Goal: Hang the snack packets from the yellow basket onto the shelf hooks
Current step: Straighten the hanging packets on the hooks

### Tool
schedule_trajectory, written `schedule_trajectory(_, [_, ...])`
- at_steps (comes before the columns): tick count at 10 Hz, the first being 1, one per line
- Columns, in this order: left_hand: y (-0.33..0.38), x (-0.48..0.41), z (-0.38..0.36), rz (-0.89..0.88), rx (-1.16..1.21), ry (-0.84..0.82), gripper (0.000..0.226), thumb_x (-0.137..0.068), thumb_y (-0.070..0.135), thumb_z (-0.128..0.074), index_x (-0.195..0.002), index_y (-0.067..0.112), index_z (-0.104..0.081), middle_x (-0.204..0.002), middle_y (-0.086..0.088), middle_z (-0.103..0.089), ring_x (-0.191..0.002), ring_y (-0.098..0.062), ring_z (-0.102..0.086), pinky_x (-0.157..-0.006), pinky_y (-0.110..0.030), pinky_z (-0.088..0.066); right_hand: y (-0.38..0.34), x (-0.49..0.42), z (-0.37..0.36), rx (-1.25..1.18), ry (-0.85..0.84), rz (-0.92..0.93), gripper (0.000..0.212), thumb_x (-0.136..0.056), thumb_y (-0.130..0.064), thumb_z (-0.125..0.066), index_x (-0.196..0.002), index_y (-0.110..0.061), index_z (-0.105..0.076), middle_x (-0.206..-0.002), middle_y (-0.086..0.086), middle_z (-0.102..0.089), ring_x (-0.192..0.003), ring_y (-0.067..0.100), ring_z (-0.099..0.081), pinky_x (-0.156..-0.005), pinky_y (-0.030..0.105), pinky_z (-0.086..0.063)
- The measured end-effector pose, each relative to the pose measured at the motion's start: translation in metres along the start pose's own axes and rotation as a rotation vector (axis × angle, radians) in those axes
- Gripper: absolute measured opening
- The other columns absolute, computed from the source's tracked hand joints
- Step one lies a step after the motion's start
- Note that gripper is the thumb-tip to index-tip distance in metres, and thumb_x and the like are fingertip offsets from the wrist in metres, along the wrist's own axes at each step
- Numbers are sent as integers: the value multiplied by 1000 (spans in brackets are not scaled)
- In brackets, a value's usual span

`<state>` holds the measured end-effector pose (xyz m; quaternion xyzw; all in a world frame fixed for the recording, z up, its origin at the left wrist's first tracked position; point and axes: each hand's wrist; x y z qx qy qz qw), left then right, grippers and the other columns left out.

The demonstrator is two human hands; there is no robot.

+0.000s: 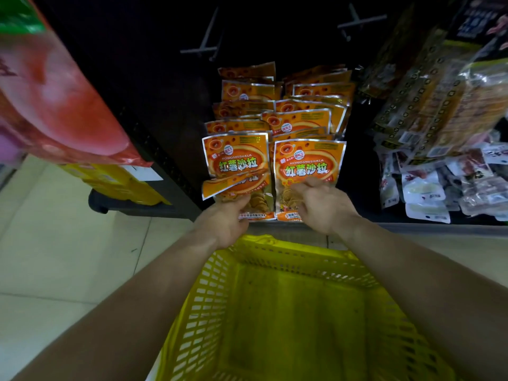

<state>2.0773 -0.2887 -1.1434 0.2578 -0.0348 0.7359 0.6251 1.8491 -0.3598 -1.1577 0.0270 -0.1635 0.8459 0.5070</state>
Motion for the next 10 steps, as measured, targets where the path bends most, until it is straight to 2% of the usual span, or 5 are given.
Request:
schedule_trajectory(1, [6,7,5,-45,-47,186,66,-95,40,-55,-154,39,-25,-150,-3,-47,-129,-29,-51,-100,-44,-50,-4,-1,7,29,53,-9,64,-95,-32,-57,-152,-32,-28,-152,6,-26,-136,34,-36,-99,48,-50])
schedule_trajectory(3, [12,1,0,19,-100,232,75,-95,45,-56,-156,42,-12,-165,7,17,-150,-36,-9,-117,-51,-32,-5,-10,0,84,27,-42,77,-91,-37,-62,-154,-40,-17,-159,4,7,-145,41,-13,-109,54,-41])
schedule_trajectory(4, [13,-14,-2,37,-149,205,77,-94,50,-55,-155,46,-7,-161,7,30,-152,-38,10,-121,-55,-21,-3,-16,-2,116,44,-72,79,-91,-40,-62,-153,-42,-13,-162,4,13,-148,42,-3,-112,56,-34])
schedule_trajectory(7, [13,-30,0,54,-128,146,79,-96,48,-55,-155,46,-3,-161,9,31,-152,-35,13,-122,-52,-21,5,-30,-5,140,8,-92,83,-89,-47,-63,-153,-43,-10,-164,2,13,-149,43,-1,-113,58,-30])
schedule_trajectory(10, [32,25,18,-31,-95,112,75,-94,46,-55,-155,44,-13,-164,8,-12,-149,-25,-19,-113,-46,-38,-15,19,32,66,26,-51,73,-94,-38,-57,-155,-26,-19,-156,10,-28,-142,35,-27,-110,51,-38])
Point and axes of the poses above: each hand's wrist, its own x-axis away from the middle knuckle, its own z-axis out of the back of the hand, y = z × x
